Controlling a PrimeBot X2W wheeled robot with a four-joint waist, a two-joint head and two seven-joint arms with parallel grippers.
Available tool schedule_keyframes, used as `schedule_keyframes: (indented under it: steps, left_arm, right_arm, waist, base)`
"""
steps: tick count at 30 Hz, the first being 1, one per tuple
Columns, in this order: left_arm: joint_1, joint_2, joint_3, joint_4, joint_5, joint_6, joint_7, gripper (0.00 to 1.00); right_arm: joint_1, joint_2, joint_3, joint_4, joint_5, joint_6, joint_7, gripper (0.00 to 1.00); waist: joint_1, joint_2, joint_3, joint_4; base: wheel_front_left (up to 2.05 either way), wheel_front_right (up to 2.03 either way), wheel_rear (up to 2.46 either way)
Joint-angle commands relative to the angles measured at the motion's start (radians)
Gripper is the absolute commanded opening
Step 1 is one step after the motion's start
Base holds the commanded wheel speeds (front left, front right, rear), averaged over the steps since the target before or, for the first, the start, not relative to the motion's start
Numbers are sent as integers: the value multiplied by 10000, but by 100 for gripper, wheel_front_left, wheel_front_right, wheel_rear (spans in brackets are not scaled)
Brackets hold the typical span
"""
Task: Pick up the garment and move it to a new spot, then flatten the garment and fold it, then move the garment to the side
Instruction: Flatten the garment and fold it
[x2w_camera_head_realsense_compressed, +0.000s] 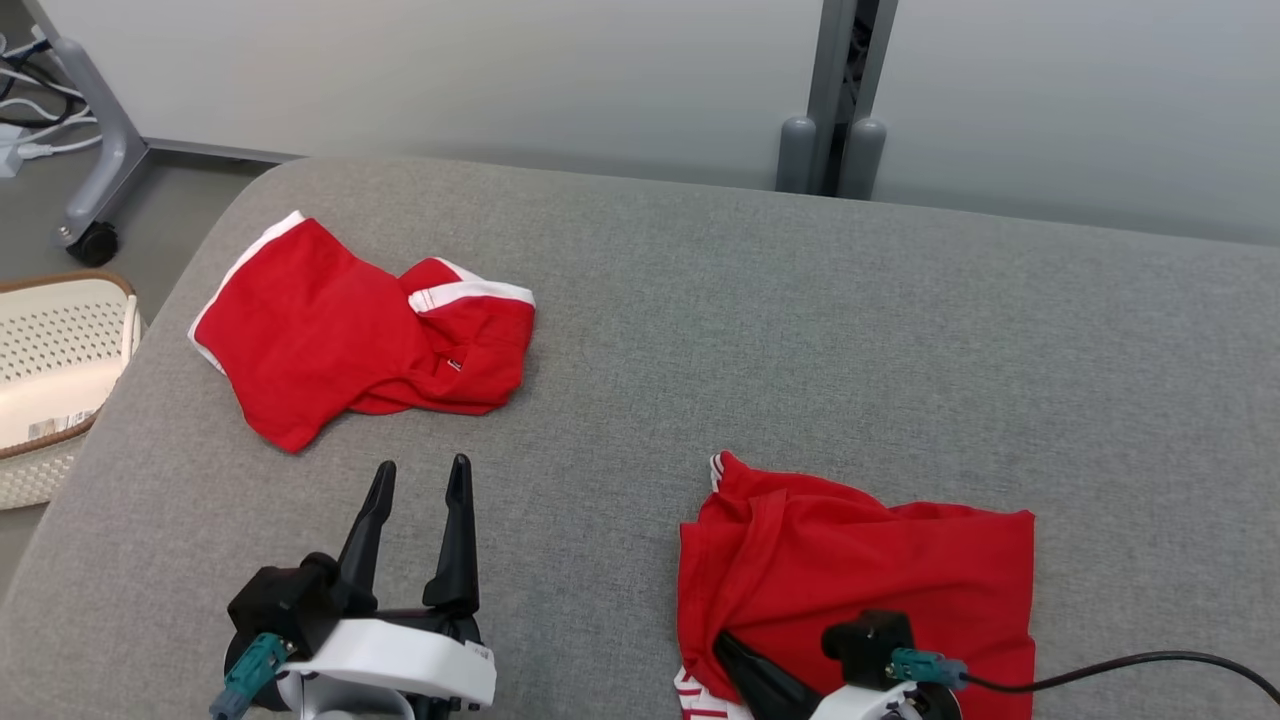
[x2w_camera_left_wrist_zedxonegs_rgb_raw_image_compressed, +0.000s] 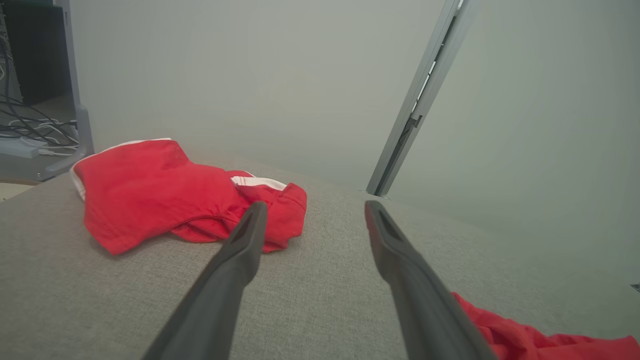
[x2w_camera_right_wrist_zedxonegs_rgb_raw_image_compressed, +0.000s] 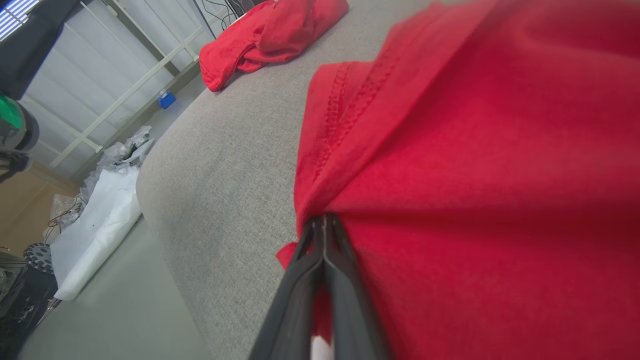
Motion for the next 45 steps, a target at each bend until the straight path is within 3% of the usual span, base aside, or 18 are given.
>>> schedule_keyframes:
  steps: [1,9,17,32,39,45]
  left_arm:
    - [104,27,30,34,55,36,-35,100]
    - [246,31,103,39,74,50,-33,100]
    - [313,29,161,-78,-10,76,-35,100]
    - [338,31,220,-244,-94,94,-35,100]
    - [530,28,362,-377,-105,155,-35,100]
    - [628,29,353,-263,84,56,-35,100]
  right_arm:
    - [-51,-126,-2,115,14,23,-56,0]
    - [-252,-540,-886,226,-313,21,-148,0]
    - [-3,-1142,-3214,-913,-1933,21,-138,0]
    - [1358,-726,-6934,-4033,-5261,21,-136,0]
    - [1817,-446,-7947,-5070,-6144,21,-136,0]
    - [2218,-339,-8397,-5239,-6279,20,-137,0]
  waist:
    - [0,0,-58,-56]
    - [0,0,-405,-393]
    - [0,0,-516,-713]
    - [0,0,-599,-1365]
    - [0,0,-717,-1976]
    - [0,0,-803,-2234]
  base:
    - [0,0,0]
    - [0,0,0]
    - [0,0,0]
    - [0,0,0]
    - [0,0,0]
    - [0,0,0]
